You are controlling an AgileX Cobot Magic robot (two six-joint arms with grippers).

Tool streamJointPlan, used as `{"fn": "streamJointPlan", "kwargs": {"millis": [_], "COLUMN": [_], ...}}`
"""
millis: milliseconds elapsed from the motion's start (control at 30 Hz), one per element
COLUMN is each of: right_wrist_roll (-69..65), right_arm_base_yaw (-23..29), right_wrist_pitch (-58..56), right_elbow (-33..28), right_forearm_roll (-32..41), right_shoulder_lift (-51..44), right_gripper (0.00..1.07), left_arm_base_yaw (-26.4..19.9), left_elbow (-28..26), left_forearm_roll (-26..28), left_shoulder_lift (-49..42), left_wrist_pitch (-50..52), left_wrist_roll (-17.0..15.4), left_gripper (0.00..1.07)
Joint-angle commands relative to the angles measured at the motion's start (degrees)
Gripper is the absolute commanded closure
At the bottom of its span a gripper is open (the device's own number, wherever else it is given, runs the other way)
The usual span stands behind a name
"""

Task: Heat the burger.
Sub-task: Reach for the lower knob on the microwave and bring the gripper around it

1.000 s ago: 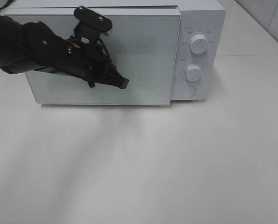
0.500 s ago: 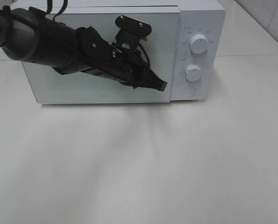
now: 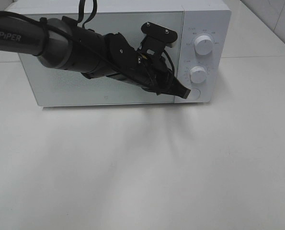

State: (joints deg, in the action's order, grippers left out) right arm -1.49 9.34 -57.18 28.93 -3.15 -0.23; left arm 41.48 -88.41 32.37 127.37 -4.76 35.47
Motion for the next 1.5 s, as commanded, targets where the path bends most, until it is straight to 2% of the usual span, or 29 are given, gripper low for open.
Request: {"fn": "streamJointPlan", "kwargs": {"millis": [33,167,333,400,467,500,600,667,700,767,800,833,867,900,933,967,1100,1200,1233,1267,1300,1333,1367,1400,1433,1467,1500], "right_wrist_roll": [0.1,0.1,0.1,0.1,0.1,0.1,0.1,0.1,0.1,0.1,0.1,0.1,0.1,0.1,0.1,0.1,0.1,0.1,0.1,0.1,0.1,0.1,0.1,0.1,0.1,0.1,0.1], "right_arm_base_yaw": [0.0,0.0,0.0,0.0,0.0,0.0,0.0,0.0,0.0,0.0,0.0,0.0,0.0,0.0,0.0,0.0,0.0,0.0,0.0,0.0,0.0,0.0,0.0,0.0,0.0,0.0,0.0], "right_wrist_pitch": [0.5,0.5,0.5,0.5,0.5,0.5,0.5,0.5,0.5,0.5,0.5,0.5,0.5,0.5,0.5,0.5,0.5,0.5,0.5,0.5,0.5,0.5,0.5,0.5,0.5,0.5,0.5], "right_elbow": [0.0,0.0,0.0,0.0,0.0,0.0,0.0,0.0,0.0,0.0,0.0,0.0,0.0,0.0,0.0,0.0,0.0,0.0,0.0,0.0,0.0,0.0,0.0,0.0,0.0,0.0,0.0], "right_forearm_roll": [0.1,0.1,0.1,0.1,0.1,0.1,0.1,0.1,0.1,0.1,0.1,0.1,0.1,0.1,0.1,0.1,0.1,0.1,0.1,0.1,0.1,0.1,0.1,0.1,0.1,0.1,0.1], "right_shoulder_lift": [-1.7,-1.7,-1.7,-1.7,-1.7,-1.7,-1.7,-1.7,-1.7,-1.7,-1.7,-1.7,-1.7,-1.7,-1.7,-1.7,-1.7,-1.7,-1.7,-1.7,-1.7,-1.7,-1.7,-1.7,-1.7,-1.7,-1.7], "right_gripper": [0.37,0.37,0.37,0.37,0.37,0.37,0.37,0.37,0.37,0.37,0.37,0.37,0.37,0.37,0.37,0.37,0.37,0.37,0.37,0.37,0.37,0.37,0.37,0.37,0.37,0.37,0.37], "left_arm_base_yaw": [-1.9,-1.7,-1.7,-1.7,-1.7,-1.9,-2.2,-4.0,-4.0,-5.5,-7.4,-7.4,-8.4,-8.4,-10.1,-11.9,-13.4,-14.5,-14.7,-14.8,-14.8,-14.8,-14.8,-14.8,-14.8,-14.8,-14.8], "left_elbow": [-2.1,-2.1,-2.1,-2.1,-2.1,-2.1,-2.1,-2.1,-2.1,-2.1,-2.1,-2.1,-2.1,-2.1,-2.1,-2.1,-1.9,-0.5,0.1,0.7,0.7,1.4,1.7,1.7,2.5,3.0,3.0], "left_forearm_roll": [-2.6,-3.4,-4.8,-6.5,-6.6,-7.0,-7.3,-8.4,-8.4,-10.1,-11.5,-11.5,-12.2,-12.2,-13.3,-14.2,-15.1,-18.1,-19.8,-23.4,-23.4,-28.3,-30.8,-30.8,-34.2,-35.8,-35.8], "left_shoulder_lift": [0.2,-1.6,-4.2,-8.0,-8.9,-11.1,-11.9,-15.8,-15.8,-17.6,-19.4,-19.4,-20.3,-20.3,-22.1,-23.9,-25.9,-31.1,-32.5,-35.1,-35.1,-37.4,-38.6,-38.6,-41.1,-42.3,-42.3], "left_wrist_pitch": [4.8,-4.1,-10.5,-18.0,-19.9,-24.0,-26.2,-34.0,-34.0,-38.3,-42.3,-42.3,-44.6,-44.6,-48.6,-52.4,-54.7,-55.9,-56.4,-57.8,-57.8,-59.5,-60.5,-60.5,-62.2,-62.7,-62.7], "left_wrist_roll": [2.2,2.3,2.3,2.1,2.0,0.5,-0.9,-9.7,-9.7,-15.1,-19.7,-19.7,-21.9,-21.9,-24.9,-26.4,-27.2,-28.8,-29.6,-32.1,-32.1,-35.1,-36.8,-36.8,-40.1,-41.7,-41.7], "left_gripper": [1.06,1.06,1.06,1.06,1.06,1.06,1.06,1.06,1.06,1.06,1.06,1.06,1.06,1.06,1.06,1.06,1.06,1.06,1.06,1.06,1.06,1.06,1.06,1.06,1.06,1.06,1.06]}}
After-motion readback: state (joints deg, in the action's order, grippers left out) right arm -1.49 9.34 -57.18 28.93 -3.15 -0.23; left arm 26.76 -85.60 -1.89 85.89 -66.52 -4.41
